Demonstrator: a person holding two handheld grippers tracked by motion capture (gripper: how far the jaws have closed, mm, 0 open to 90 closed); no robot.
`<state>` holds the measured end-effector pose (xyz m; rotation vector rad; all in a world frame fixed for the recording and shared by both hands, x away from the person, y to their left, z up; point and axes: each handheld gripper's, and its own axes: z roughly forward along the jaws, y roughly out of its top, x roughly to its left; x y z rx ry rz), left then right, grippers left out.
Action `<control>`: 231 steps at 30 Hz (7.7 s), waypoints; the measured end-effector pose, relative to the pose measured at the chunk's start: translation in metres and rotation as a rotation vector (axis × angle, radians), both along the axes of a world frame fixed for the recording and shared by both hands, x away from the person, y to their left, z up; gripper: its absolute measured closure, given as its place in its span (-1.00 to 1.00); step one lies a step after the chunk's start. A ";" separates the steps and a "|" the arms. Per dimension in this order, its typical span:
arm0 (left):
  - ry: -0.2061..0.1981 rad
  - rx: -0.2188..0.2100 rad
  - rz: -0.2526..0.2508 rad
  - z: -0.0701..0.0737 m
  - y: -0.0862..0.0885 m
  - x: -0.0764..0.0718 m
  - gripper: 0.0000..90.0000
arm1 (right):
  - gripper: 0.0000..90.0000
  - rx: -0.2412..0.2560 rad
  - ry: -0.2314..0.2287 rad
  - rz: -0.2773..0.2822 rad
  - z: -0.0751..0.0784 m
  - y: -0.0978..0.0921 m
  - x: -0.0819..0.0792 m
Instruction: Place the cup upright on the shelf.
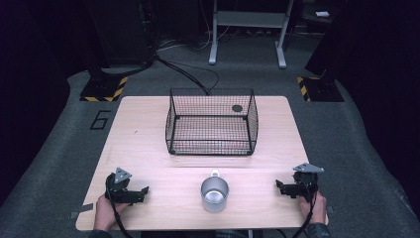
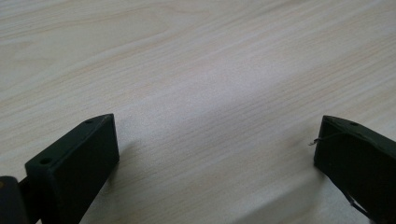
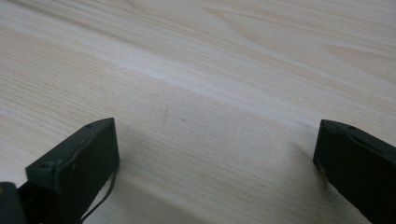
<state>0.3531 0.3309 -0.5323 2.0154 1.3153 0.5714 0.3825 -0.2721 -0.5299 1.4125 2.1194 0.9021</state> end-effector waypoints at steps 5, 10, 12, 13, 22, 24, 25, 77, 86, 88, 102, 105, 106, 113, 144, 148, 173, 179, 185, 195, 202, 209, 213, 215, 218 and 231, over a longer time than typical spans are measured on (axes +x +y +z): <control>-0.003 0.001 0.015 0.000 -0.001 -0.002 -0.99 | -1.00 0.003 0.004 0.005 0.000 0.000 0.002; 0.001 -0.003 -0.042 0.000 -0.001 -0.003 -1.00 | -1.00 -0.005 0.007 0.016 0.000 -0.001 0.002; 0.000 -0.027 -0.043 0.001 0.000 -0.004 -1.00 | -1.00 -0.004 0.007 0.017 0.000 -0.001 0.002; 0.004 -0.037 -0.046 0.002 0.001 -0.005 -1.00 | -1.00 -0.007 0.006 0.020 0.000 -0.001 0.002; -0.002 -0.062 -0.075 0.008 -0.008 -0.016 -1.00 | -1.00 -0.002 0.007 0.011 0.000 0.000 0.002; -0.013 -0.065 -0.084 0.011 -0.011 -0.019 -1.00 | -1.00 -0.002 0.006 0.014 0.000 0.000 0.002; -0.015 -0.066 -0.096 0.013 -0.012 -0.019 -1.00 | -1.00 -0.003 0.005 0.014 0.000 0.000 0.003; -0.086 -0.130 -0.471 0.047 -0.140 -0.043 -1.00 | -1.00 0.000 0.011 0.018 0.000 0.000 0.004; -0.081 -0.153 -0.533 0.047 -0.165 -0.043 -1.00 | -1.00 0.001 0.010 0.017 0.000 0.000 0.005; -0.082 -0.161 -0.543 0.048 -0.169 -0.042 -1.00 | -1.00 0.001 0.009 0.017 0.000 0.000 0.005; -0.094 -0.162 -0.588 0.053 -0.191 -0.038 -1.00 | -1.00 0.001 0.010 0.017 0.000 0.000 0.005; -0.086 -0.161 -0.599 0.054 -0.194 -0.036 -1.00 | -1.00 0.000 0.010 0.017 0.000 0.000 0.005; -0.094 -0.163 -0.596 0.054 -0.195 -0.035 -1.00 | -1.00 0.000 0.010 0.017 0.000 0.000 0.005; -0.095 -0.172 -0.605 0.052 -0.202 -0.033 -1.00 | -1.00 0.001 0.009 0.017 0.000 0.000 0.005; -0.156 -0.133 -0.586 0.047 -0.219 -0.030 -0.83 | -1.00 0.001 0.010 0.017 0.000 0.000 0.005; -0.167 -0.142 -0.595 0.052 -0.217 -0.032 -0.83 | -1.00 0.001 0.010 0.017 0.000 0.000 0.005; -0.173 -0.176 -0.572 0.075 -0.195 -0.012 -0.83 | -1.00 0.002 0.008 0.018 0.000 0.000 0.005; -0.176 -0.179 -0.568 0.085 -0.190 -0.011 -0.83 | -1.00 0.002 0.008 0.017 0.000 0.000 0.005; -0.182 -0.176 -0.572 0.097 -0.187 -0.007 -0.83 | -1.00 0.002 0.008 0.017 0.000 0.000 0.005; -0.203 -0.171 -0.575 0.116 -0.184 0.001 -0.83 | -1.00 0.001 0.008 0.016 0.000 0.000 0.005; -0.221 -0.167 -0.570 0.130 -0.182 0.008 -0.83 | -1.00 -0.001 0.010 0.031 0.000 0.000 0.007; -0.229 -0.165 -0.568 0.141 -0.180 0.019 -0.83 | -1.00 0.002 0.004 0.052 0.000 -0.001 0.009; -0.230 -0.174 -0.559 0.145 -0.178 0.024 -0.83 | -1.00 0.001 0.004 0.053 0.000 -0.001 0.009; -0.232 -0.174 -0.556 0.147 -0.178 0.027 -0.83 | -1.00 0.002 0.004 0.052 0.000 -0.001 0.009; -0.229 -0.175 -0.556 0.149 -0.177 0.030 -0.83 | -1.00 0.002 0.004 0.052 0.000 -0.001 0.009; -0.247 -0.178 -0.553 0.167 -0.178 0.051 -0.83 | -1.00 0.000 0.003 0.054 0.000 -0.001 0.009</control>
